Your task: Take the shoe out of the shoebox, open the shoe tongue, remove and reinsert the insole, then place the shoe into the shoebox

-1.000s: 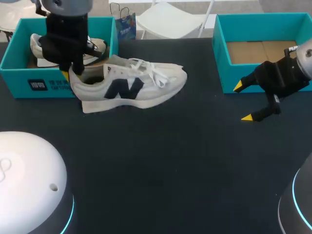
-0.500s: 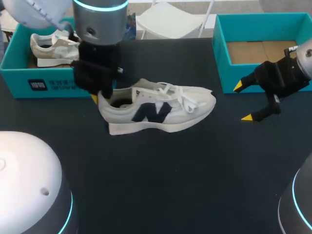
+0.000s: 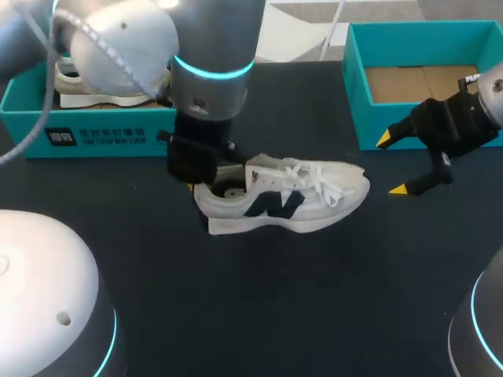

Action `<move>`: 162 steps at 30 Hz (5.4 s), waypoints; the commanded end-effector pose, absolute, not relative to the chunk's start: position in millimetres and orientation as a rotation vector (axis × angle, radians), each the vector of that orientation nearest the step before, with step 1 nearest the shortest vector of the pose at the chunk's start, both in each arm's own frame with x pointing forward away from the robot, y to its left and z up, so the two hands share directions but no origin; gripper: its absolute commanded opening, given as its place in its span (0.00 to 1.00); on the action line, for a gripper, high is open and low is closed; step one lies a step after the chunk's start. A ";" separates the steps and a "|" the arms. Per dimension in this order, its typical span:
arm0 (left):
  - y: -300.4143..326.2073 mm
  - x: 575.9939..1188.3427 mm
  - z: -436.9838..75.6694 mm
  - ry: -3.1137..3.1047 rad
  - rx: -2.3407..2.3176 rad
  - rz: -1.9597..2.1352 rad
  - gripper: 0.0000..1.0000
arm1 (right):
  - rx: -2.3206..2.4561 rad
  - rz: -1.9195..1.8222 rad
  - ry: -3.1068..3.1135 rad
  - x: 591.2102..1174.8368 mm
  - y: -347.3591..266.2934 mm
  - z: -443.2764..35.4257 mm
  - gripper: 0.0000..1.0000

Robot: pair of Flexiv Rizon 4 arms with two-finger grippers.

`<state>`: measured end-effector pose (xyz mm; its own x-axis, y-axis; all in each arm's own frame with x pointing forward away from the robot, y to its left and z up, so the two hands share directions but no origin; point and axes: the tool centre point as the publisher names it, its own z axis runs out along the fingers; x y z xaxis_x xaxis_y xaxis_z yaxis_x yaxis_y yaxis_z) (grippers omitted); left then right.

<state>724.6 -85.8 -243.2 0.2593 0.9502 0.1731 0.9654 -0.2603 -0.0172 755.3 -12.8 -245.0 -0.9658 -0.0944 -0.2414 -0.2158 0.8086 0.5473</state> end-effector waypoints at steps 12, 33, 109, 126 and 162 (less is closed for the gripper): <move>-84.7 726.8 -281.2 -1.849 -2.348 -0.213 0.00 | -0.242 0.876 2.794 756.2 -11.6 -245.8 1.00; -95.0 727.0 -321.7 -1.848 -2.287 -0.279 0.00 | -0.242 0.876 2.794 756.2 -11.6 -245.8 1.00; 46.3 754.8 -286.1 -2.771 -0.176 1.535 1.00 | -0.242 0.876 2.794 756.2 -11.6 -245.8 1.00; 48.9 751.0 -291.4 -2.574 0.012 1.726 1.00 | -0.242 0.876 2.794 756.2 -11.6 -245.8 1.00; 38.0 722.8 -335.3 -2.630 -0.096 1.761 1.00 | -0.242 0.876 2.794 756.2 -11.6 -245.8 1.00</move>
<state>722.5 38.0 -335.1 -0.9979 0.0353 -0.0543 0.0636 0.3794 -0.9230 755.3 -12.8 -245.0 -0.9658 -0.0944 -0.2414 -0.2158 0.8087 0.5472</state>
